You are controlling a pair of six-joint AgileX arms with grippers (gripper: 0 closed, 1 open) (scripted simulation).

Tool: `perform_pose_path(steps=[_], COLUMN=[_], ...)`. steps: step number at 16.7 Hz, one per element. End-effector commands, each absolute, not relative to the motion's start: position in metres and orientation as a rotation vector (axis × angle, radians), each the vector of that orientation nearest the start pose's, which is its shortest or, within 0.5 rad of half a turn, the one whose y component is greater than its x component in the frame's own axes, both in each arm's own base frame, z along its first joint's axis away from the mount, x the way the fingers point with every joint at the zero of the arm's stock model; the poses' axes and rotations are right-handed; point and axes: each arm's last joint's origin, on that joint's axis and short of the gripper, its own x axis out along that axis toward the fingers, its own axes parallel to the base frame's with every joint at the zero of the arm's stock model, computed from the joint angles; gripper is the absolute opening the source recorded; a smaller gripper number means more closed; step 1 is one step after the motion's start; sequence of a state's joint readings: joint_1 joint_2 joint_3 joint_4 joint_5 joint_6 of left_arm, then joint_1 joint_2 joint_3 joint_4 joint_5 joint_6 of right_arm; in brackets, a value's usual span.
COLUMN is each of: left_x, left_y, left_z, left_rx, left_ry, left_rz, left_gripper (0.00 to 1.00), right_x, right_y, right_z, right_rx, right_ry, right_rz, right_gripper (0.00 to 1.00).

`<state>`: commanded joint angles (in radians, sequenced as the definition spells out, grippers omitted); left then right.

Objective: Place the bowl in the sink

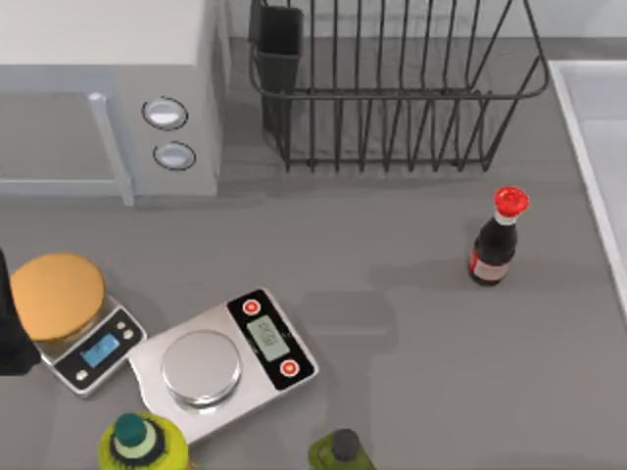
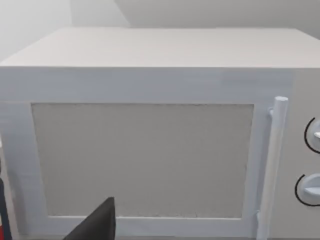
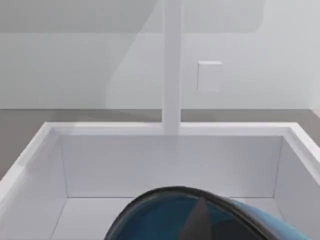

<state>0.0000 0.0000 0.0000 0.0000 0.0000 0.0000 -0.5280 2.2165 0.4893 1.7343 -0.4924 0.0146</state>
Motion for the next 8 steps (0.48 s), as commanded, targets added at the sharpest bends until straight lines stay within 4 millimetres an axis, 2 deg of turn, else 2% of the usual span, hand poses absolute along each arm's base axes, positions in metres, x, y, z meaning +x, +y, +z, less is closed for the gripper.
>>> perform_pose_path(steps=[3,8], left_x=[0.1057,0.1057], left_y=[-0.0012,-0.0012], left_z=[0.16,0.16], left_rx=[0.0,0.0], left_ry=[0.0,0.0], left_rz=[0.0,0.0], left_gripper=[1.0,1.0], right_x=[0.2672,0.2672], right_y=[-0.1364,-0.1364], right_z=[0.059,0.059], right_rx=[0.0,0.0], right_ry=[0.0,0.0], right_rz=[-0.01,-0.01], right_gripper=[0.98,1.0])
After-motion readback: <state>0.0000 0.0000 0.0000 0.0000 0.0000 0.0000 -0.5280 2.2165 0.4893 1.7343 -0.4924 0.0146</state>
